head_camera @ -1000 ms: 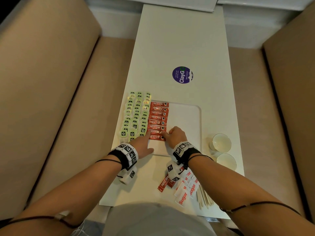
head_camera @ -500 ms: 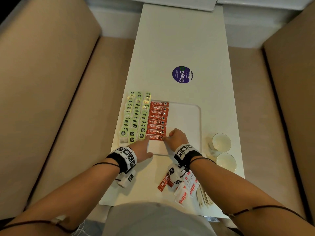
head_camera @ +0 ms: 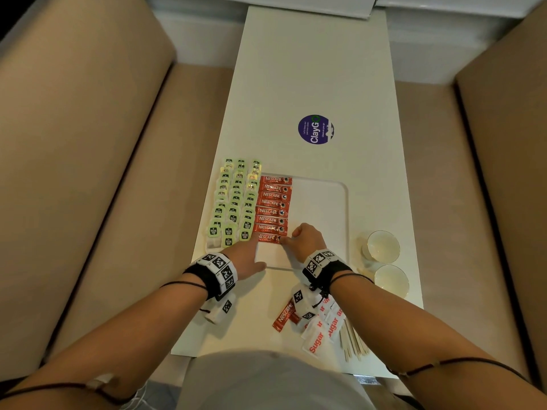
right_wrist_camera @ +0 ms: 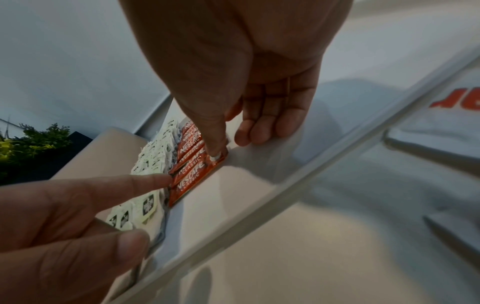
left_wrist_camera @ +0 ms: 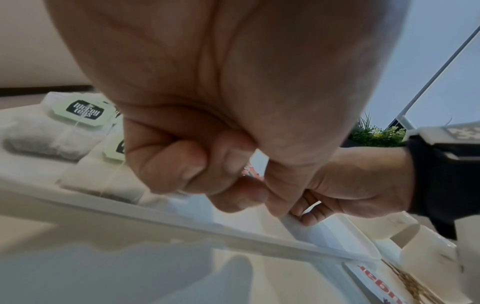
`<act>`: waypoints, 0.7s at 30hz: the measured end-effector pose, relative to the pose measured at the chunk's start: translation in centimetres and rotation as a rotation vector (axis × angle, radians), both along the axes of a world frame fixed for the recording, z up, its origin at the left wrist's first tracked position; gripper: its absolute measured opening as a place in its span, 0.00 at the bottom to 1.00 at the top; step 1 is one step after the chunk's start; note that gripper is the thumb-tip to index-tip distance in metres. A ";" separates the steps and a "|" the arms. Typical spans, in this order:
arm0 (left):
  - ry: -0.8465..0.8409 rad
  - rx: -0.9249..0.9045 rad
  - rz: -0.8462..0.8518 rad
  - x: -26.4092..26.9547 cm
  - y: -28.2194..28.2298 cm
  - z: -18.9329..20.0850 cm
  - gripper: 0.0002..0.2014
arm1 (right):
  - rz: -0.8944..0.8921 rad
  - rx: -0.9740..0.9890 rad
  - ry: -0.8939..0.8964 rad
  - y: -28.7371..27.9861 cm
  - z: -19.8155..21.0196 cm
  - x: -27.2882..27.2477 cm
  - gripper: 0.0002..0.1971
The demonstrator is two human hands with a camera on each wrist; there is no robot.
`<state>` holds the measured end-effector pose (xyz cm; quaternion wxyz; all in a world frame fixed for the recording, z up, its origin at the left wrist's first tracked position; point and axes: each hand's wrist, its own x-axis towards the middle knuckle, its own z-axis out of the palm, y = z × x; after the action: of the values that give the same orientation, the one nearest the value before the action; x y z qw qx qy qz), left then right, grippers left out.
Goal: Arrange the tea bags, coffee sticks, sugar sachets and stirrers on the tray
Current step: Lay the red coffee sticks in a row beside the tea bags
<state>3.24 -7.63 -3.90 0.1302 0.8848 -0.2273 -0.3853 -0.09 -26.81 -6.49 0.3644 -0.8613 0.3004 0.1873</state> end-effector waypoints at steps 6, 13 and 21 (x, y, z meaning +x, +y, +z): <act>-0.028 0.002 0.009 -0.7 -0.2 0.3 0.24 | 0.120 0.091 -0.074 -0.8 1.3 -0.9 0.14; 0.005 0.013 -0.070 -3.3 -1.4 0.1 0.09 | 0.463 0.090 -0.026 -3.4 4.0 -3.9 0.06; -0.010 0.009 -0.163 -6.7 -3.9 -1.5 0.09 | 0.651 -0.029 0.148 -4.3 3.5 -7.5 0.10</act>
<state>-3.48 -11.55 -5.37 0.0931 0.8659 -0.2972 -0.3914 -7.56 -31.07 -3.03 0.2505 -0.9013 0.0378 0.3514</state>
